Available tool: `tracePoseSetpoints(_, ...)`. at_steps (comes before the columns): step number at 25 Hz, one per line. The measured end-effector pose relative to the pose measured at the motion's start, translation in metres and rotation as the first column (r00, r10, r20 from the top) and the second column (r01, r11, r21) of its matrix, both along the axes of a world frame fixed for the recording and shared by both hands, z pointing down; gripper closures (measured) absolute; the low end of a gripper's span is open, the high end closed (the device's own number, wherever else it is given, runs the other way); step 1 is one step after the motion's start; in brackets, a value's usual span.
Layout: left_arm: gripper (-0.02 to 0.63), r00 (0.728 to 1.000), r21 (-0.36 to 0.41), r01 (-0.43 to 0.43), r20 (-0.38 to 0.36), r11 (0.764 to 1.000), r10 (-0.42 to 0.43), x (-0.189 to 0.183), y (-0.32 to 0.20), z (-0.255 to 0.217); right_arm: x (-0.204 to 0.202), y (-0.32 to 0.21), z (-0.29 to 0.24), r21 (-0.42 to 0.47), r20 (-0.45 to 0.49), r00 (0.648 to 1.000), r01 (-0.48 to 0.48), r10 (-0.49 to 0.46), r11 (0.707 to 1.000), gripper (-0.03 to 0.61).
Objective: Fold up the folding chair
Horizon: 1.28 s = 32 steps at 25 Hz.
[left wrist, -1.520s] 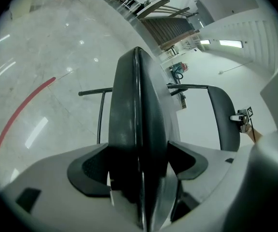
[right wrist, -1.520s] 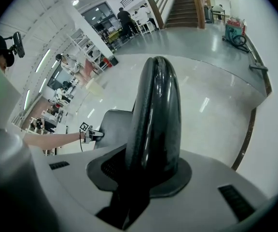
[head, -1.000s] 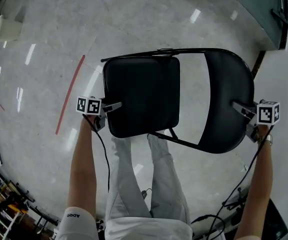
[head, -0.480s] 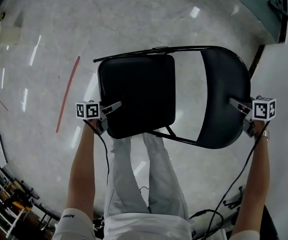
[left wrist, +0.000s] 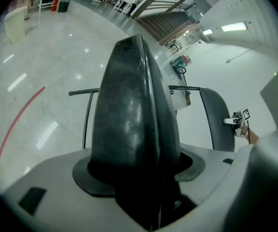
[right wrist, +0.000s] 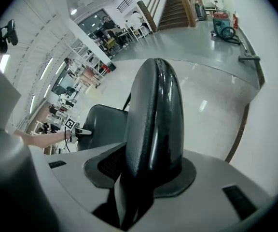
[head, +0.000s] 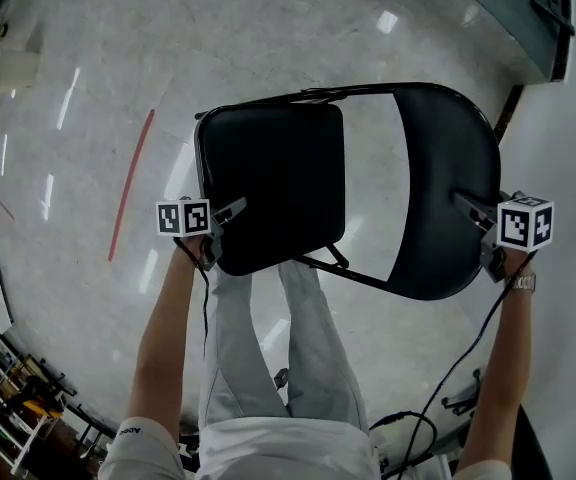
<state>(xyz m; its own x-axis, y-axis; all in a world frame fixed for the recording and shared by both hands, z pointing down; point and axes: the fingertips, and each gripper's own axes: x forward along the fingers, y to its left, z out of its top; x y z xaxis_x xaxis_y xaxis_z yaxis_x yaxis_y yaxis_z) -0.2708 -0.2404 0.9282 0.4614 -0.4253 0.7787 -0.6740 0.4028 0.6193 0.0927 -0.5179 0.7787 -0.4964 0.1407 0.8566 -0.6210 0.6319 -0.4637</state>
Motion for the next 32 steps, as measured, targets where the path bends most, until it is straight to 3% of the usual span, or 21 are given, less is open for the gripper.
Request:
tracePoseSetpoints(12,0.29,0.979,-0.135,0.001,0.202,0.991,0.026,0.034,-0.026,-0.039,-0.021,0.008,-0.065,0.093,-0.137,0.991,0.006,0.007,0.996,0.407)
tracePoseSetpoints(17,0.29,0.964,-0.168,-0.001,0.263,0.986,0.046,0.053,-0.04,-0.057,-0.03,0.014,-0.09,0.084,-0.156,0.988,0.007,0.006,0.996,0.416)
tracePoseSetpoints(21,0.291,0.965,-0.161,-0.006,0.26,0.987,0.048,0.068,-0.049,-0.074,-0.037,0.019,-0.112,0.082,-0.139,0.99,0.0,0.011,0.997,0.436)
tracePoseSetpoints(32,0.301,0.989,-0.077,-0.015,0.148,0.997,0.027,0.122,-0.08,-0.117,-0.069,0.043,-0.157,0.113,-0.135,0.99,-0.023,0.038,0.993,0.486)
